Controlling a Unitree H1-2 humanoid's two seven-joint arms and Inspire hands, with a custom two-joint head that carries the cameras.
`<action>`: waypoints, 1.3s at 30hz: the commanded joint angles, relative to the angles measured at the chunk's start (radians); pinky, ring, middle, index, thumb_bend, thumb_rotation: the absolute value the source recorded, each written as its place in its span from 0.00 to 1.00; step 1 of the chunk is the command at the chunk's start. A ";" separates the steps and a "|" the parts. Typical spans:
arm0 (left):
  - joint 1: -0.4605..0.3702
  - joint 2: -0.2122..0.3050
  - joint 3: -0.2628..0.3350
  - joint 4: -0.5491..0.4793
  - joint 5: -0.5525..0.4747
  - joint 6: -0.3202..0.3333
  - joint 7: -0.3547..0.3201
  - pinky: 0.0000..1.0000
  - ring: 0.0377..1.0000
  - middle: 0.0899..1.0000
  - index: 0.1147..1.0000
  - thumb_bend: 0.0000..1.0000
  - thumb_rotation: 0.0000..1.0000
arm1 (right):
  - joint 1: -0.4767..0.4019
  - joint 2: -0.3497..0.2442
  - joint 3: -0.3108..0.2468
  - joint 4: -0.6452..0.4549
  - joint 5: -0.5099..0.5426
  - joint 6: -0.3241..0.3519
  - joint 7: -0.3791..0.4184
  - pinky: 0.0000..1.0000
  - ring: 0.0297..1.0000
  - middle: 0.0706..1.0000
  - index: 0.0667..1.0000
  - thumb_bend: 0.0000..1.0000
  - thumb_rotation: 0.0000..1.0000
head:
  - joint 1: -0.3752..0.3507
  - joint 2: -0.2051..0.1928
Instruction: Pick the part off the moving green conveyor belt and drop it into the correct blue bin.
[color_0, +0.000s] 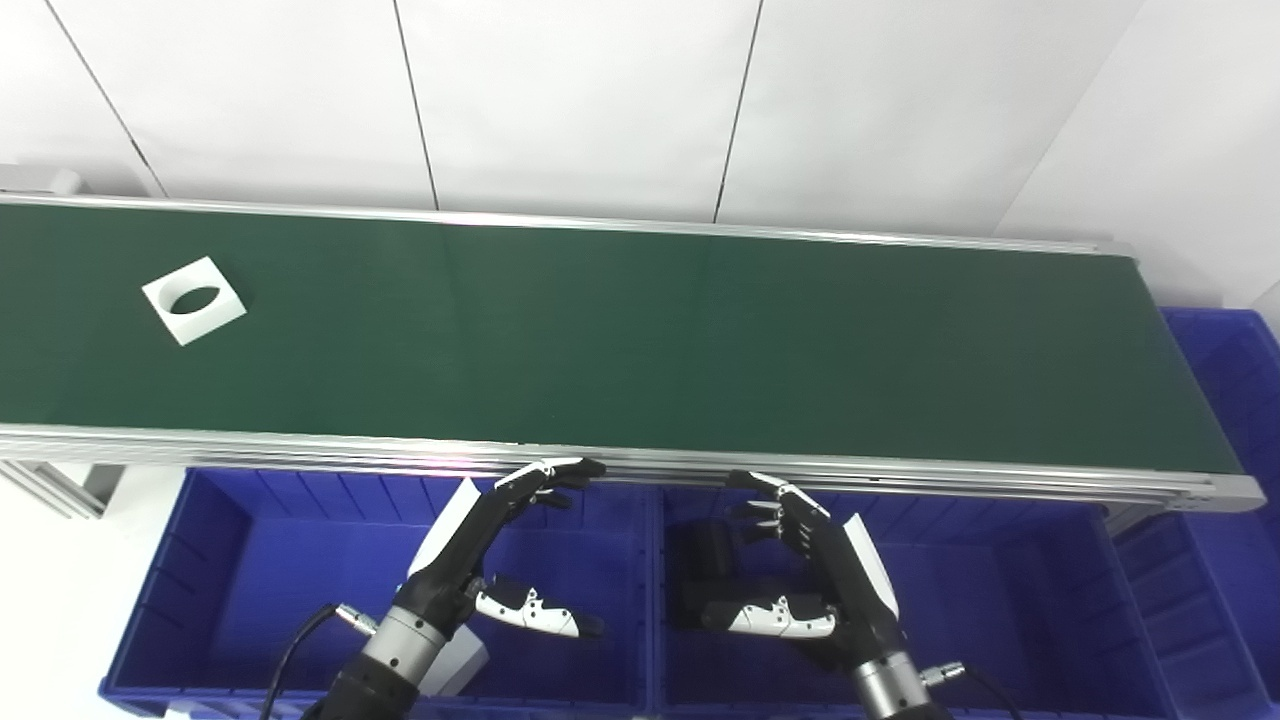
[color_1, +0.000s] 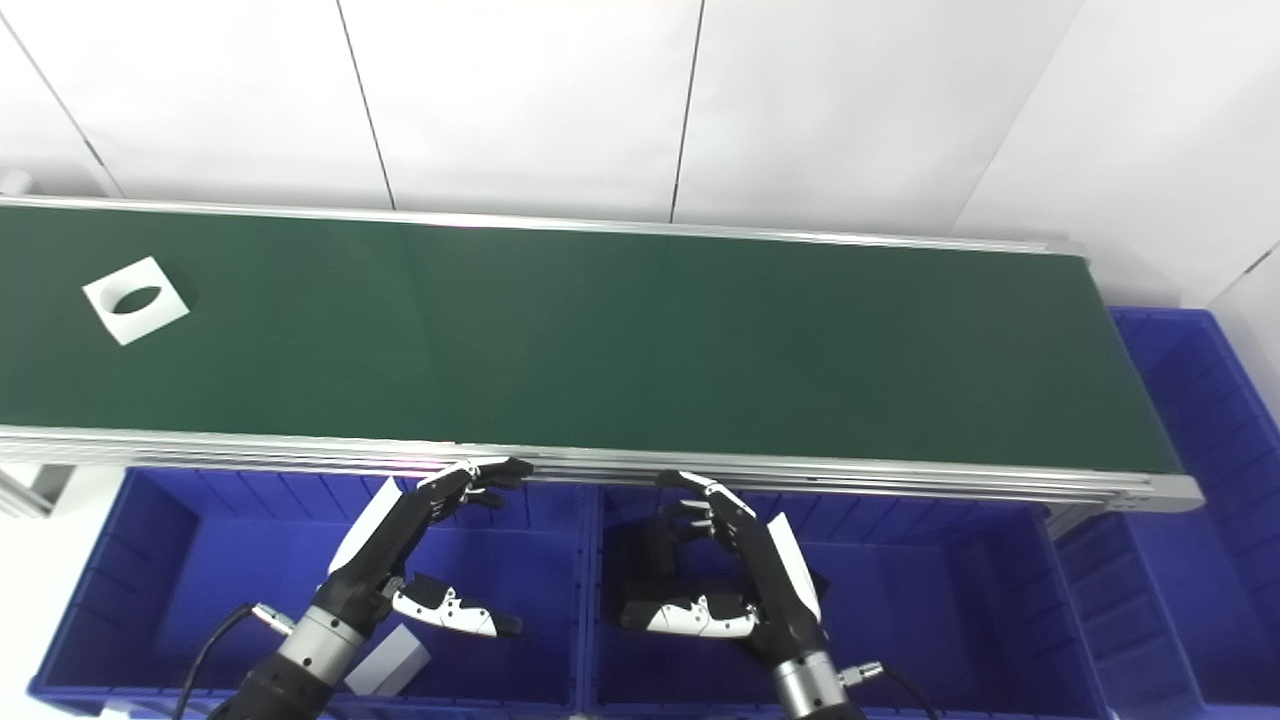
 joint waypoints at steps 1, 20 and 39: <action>-0.015 0.002 -0.003 -0.014 -0.004 -0.037 0.015 0.71 0.78 0.79 0.74 0.97 0.09 | -0.008 -0.004 0.001 -0.017 0.005 -0.058 0.001 0.61 0.71 0.83 0.75 1.00 0.30 | 0.003 0.001; -0.015 0.003 -0.005 -0.012 0.002 -0.036 0.015 0.72 0.78 0.79 0.74 0.97 0.10 | -0.012 -0.006 0.006 -0.016 0.002 -0.058 -0.004 0.60 0.69 0.82 0.75 1.00 0.30 | 0.005 0.000; -0.036 -0.022 -0.093 0.066 0.081 -0.037 0.128 0.71 0.77 0.78 0.73 0.97 0.14 | -0.008 -0.064 -0.005 0.042 0.062 -0.058 0.005 0.63 0.73 0.82 0.75 1.00 0.32 | 0.251 -0.088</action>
